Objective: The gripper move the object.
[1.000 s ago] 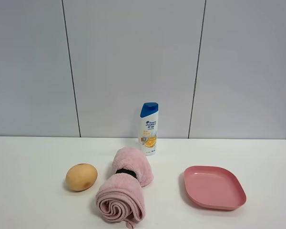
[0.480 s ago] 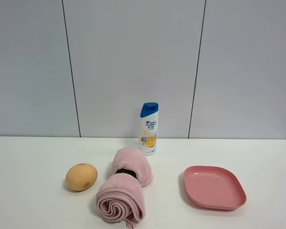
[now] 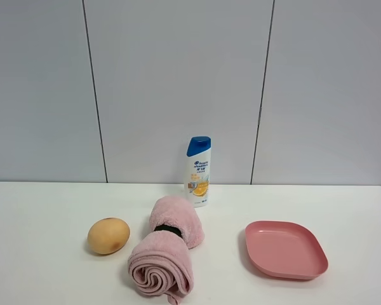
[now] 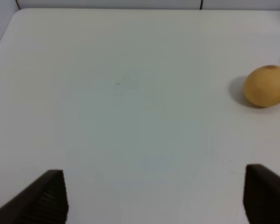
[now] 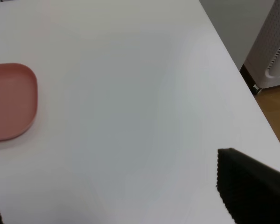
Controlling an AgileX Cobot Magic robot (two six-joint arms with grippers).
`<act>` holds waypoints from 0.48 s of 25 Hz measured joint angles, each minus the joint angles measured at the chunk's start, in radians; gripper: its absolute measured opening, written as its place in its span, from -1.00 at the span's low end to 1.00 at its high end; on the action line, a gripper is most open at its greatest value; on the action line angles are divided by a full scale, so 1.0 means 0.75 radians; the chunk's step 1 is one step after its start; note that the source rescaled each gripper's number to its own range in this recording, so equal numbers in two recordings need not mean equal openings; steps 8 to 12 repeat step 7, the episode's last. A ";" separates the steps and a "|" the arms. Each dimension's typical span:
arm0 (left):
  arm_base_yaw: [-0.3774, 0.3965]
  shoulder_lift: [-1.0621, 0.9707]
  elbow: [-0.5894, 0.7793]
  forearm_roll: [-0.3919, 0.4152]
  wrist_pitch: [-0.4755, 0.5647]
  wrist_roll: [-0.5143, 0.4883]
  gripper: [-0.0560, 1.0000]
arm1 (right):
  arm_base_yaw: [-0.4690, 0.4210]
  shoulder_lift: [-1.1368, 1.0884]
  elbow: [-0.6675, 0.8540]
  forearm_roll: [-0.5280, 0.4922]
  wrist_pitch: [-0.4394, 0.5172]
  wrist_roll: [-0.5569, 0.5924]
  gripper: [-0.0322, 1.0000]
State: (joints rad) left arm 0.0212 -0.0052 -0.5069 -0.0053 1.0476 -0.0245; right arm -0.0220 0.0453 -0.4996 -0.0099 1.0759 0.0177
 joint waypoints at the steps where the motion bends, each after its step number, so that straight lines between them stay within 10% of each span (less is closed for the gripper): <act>1: 0.000 0.000 0.000 0.000 0.000 0.000 1.00 | 0.000 0.000 0.000 0.000 0.000 0.000 0.83; 12: 0.000 0.000 0.000 0.000 0.000 0.000 1.00 | 0.000 0.000 0.000 0.000 0.000 0.000 0.83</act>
